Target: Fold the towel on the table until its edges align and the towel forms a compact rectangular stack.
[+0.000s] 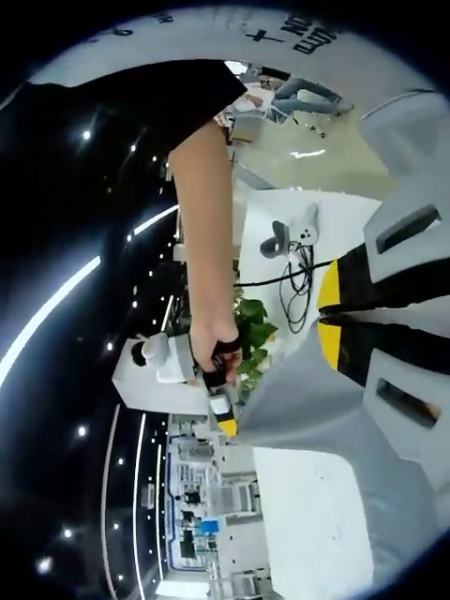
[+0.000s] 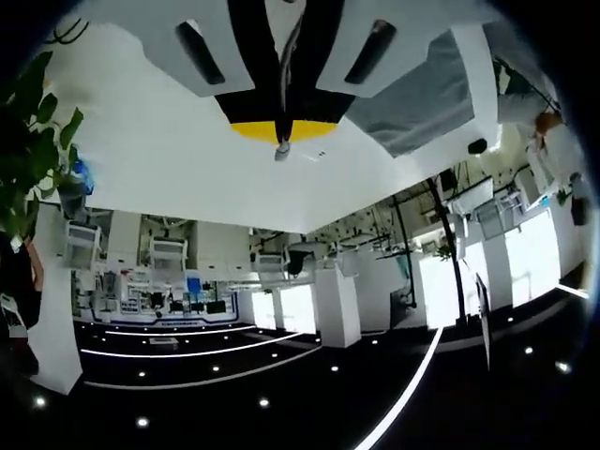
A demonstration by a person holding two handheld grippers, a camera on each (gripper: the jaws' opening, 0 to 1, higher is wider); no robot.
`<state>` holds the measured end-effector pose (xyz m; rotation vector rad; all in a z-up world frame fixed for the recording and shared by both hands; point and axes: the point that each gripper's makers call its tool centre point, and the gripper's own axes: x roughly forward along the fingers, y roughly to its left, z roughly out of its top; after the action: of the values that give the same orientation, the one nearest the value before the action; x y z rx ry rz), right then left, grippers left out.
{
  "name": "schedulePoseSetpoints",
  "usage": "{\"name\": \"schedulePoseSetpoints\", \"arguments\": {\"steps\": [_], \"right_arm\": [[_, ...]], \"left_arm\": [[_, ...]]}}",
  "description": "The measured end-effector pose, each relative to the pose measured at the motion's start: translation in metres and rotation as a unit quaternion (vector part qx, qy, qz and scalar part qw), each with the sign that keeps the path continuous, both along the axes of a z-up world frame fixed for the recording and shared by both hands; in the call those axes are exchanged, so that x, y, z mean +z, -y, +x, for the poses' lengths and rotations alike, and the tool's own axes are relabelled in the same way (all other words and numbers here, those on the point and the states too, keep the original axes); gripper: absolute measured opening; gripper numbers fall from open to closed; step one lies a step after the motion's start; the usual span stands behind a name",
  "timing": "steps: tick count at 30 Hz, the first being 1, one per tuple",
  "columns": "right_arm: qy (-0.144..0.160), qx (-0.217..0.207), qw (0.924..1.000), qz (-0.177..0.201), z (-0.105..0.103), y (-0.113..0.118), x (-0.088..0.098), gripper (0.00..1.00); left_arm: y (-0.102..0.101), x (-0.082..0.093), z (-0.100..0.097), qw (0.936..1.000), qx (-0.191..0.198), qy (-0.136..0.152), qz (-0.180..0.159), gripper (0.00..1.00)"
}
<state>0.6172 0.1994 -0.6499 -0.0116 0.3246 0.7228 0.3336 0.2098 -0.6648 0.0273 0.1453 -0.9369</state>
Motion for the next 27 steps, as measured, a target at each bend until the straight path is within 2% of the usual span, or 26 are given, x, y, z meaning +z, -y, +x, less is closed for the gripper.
{"name": "schedulePoseSetpoints", "arguments": {"steps": [6,8,10,18,22,27], "right_arm": [[0.013,0.017,0.9998,-0.001,0.000,-0.031,0.022,0.00],[0.014,0.021,0.9997,0.000,-0.008,-0.042,0.022,0.00],[0.017,0.024,0.9996,0.001,-0.005,-0.052,0.026,0.00],[0.026,0.044,0.9987,-0.001,-0.006,-0.096,0.052,0.00],[0.035,0.056,0.9978,-0.009,-0.023,-0.122,0.054,0.00],[0.042,0.061,0.9972,-0.013,-0.016,-0.139,0.058,0.00]], "left_arm": [[-0.028,0.013,-0.002,0.9997,0.018,0.015,0.000,0.03],[-0.038,0.017,-0.004,0.9995,0.026,0.017,-0.006,0.03],[-0.049,0.019,-0.006,0.9992,0.033,0.020,-0.007,0.03],[-0.088,0.032,-0.011,0.9975,0.062,0.033,-0.014,0.03],[-0.110,0.039,-0.011,0.9959,0.077,0.042,-0.020,0.03],[-0.133,0.038,-0.013,0.9947,0.091,0.042,-0.023,0.03]]}}
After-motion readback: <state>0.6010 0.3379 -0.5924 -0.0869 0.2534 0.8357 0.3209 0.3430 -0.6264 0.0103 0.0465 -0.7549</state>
